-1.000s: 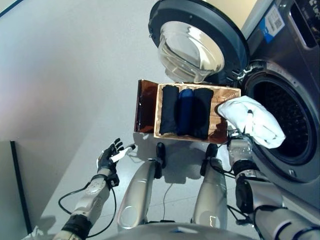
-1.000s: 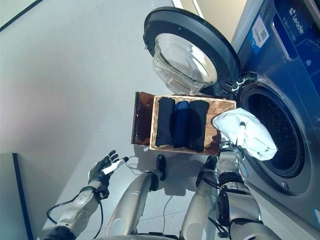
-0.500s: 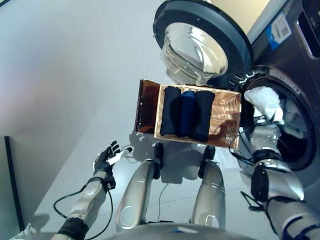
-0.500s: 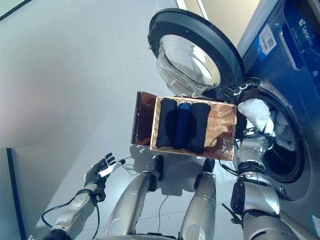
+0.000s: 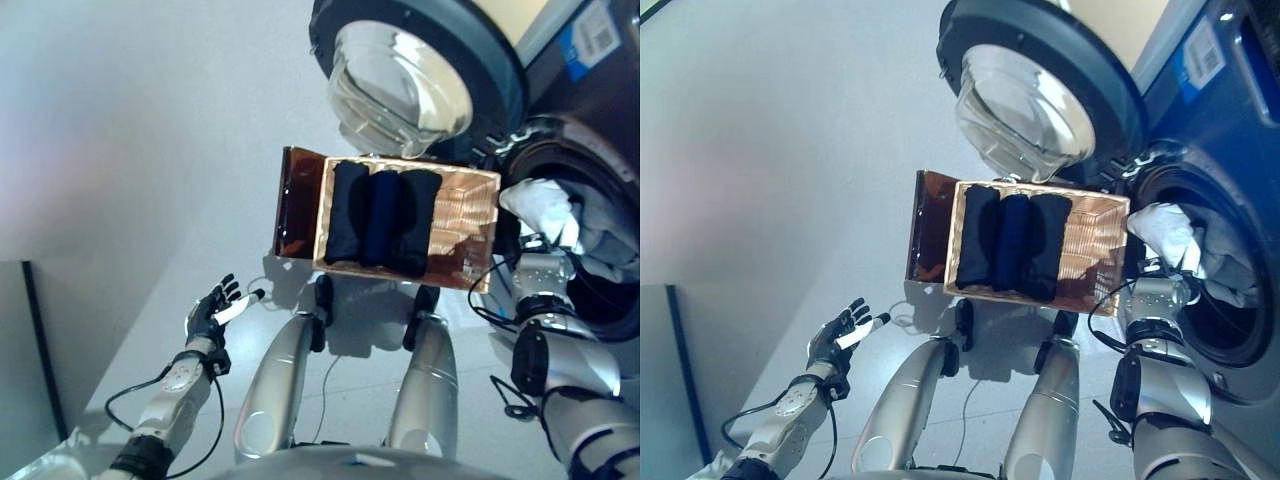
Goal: Pick up the clothes and place them into the washing machine
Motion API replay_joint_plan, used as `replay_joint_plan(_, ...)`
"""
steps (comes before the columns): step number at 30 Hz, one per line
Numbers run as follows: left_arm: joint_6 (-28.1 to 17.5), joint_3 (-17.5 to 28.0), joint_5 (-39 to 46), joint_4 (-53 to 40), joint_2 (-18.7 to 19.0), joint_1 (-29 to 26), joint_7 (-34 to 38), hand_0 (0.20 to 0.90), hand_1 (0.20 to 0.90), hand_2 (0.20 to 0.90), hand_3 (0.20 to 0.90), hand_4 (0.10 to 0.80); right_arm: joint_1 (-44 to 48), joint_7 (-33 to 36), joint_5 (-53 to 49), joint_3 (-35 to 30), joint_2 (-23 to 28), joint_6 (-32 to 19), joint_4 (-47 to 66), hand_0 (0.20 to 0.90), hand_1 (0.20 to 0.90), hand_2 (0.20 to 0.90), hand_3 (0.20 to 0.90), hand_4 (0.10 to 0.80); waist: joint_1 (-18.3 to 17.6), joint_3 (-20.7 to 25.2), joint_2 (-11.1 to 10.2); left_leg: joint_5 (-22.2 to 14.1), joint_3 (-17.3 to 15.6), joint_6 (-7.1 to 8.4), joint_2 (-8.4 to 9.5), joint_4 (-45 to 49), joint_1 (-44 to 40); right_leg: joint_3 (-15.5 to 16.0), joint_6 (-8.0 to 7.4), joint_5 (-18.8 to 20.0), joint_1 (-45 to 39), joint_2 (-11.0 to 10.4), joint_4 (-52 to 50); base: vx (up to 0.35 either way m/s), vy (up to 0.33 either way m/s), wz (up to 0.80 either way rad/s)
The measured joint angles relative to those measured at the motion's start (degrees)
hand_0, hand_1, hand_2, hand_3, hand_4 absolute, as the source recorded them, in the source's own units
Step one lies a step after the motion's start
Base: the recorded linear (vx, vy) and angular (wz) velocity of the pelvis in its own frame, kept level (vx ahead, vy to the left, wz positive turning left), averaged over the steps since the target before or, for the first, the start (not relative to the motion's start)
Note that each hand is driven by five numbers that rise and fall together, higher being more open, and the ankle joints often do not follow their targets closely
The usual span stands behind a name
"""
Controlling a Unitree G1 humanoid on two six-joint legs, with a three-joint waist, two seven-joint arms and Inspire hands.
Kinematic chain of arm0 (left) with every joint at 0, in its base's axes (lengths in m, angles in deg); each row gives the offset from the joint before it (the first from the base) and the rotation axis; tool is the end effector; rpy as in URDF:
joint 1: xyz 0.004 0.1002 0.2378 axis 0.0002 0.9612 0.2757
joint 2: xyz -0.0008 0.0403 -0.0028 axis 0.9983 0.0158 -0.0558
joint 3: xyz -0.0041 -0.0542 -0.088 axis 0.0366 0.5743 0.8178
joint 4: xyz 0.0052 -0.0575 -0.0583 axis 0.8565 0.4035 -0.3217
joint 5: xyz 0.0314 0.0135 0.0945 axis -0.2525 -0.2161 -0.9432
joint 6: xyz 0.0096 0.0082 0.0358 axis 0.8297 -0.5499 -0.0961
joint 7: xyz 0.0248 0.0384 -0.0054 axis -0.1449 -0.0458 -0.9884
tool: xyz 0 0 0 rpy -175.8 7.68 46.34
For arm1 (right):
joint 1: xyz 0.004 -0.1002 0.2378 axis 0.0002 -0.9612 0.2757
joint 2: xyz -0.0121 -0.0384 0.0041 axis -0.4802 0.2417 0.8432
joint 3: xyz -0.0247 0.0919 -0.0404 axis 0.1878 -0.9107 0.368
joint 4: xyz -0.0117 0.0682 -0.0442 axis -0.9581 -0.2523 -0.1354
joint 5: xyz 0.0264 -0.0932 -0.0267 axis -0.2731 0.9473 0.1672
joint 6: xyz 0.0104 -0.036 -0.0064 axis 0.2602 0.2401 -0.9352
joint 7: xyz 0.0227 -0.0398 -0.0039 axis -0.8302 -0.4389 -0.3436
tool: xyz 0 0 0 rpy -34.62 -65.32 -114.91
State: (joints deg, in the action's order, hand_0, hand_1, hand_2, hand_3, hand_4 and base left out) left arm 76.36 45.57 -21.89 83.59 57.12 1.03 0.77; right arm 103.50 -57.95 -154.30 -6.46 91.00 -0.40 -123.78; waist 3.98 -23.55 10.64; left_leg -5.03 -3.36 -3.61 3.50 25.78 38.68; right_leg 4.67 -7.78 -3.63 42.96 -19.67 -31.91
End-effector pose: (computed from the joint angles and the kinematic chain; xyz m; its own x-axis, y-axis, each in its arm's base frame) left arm 0.1637 0.1991 -0.0265 0.8770 0.1007 -0.4697 -0.1795 0.9757 -0.1259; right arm 0.2903 -0.3201 0.0868 0.5308 -0.7020 -0.4747 0.6481 -0.0247 0.7611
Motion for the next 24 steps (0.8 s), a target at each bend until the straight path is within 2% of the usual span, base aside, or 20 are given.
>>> replay_joint_plan(5, -0.48, 0.48, 0.15, -0.54, 0.18, 0.53, 0.19, 0.900, 0.900, 0.900, 0.900, 0.800, 1.58, 0.34, -0.31, -0.02, 1.65, 0.03, -1.84, 0.200, 0.200, 0.200, 0.200, 0.300, 0.46, 0.04, 2.23, 0.28, 0.06, 0.26, 0.61, -0.01, 0.82, -0.38, -0.11, -0.95, 2.07, -0.83, -2.30, -0.014, -0.003, 0.06)
replay_joint_plan(9, -0.69, 0.36, 0.14, -0.86, 0.18, 0.49, 0.12, 0.900, 0.900, 0.900, 0.900, 0.800, 2.70, 1.18, -0.21, 0.19, 4.68, 0.74, -2.24, 0.200, 0.200, 0.200, 0.200, 0.300, 1.26, 0.16, 2.54, 0.64, -0.20, 0.50, 0.71, -1.07, 0.96, -0.99, 0.41, -1.74, 3.07, -0.88, -2.90, 0.046, -0.006, 0.00)
replay_joint_plan(19, -1.01, 0.00, 0.09, -1.71, 0.18, 0.39, 0.10, 0.900, 0.900, 0.900, 0.900, 0.800, 4.47, 1.79, 1.36, 0.78, 9.35, 2.40, -3.35, 0.200, 0.200, 0.200, 0.200, 0.300, 1.37, 0.23, 2.87, 1.36, -0.19, 0.98, 1.28, -1.85, 0.89, -1.70, 0.38, -2.42, 4.63, -1.36, -4.89, -0.011, -0.003, 0.02)
replay_joint_plan(24, -1.04, 0.02, -0.15, -1.93, 0.25, 0.41, 0.10, 0.900, 0.900, 0.900, 0.900, 0.800, 5.98, 3.57, 2.38, 0.50, 14.68, 3.48, -3.52, 0.200, 0.200, 0.200, 0.200, 0.300, 1.54, 0.05, 3.49, 1.55, -0.36, 0.72, 1.54, -2.09, 0.88, -1.90, 0.44, -2.45, 4.74, -1.61, -4.77, 0.000, 0.000, 0.00)
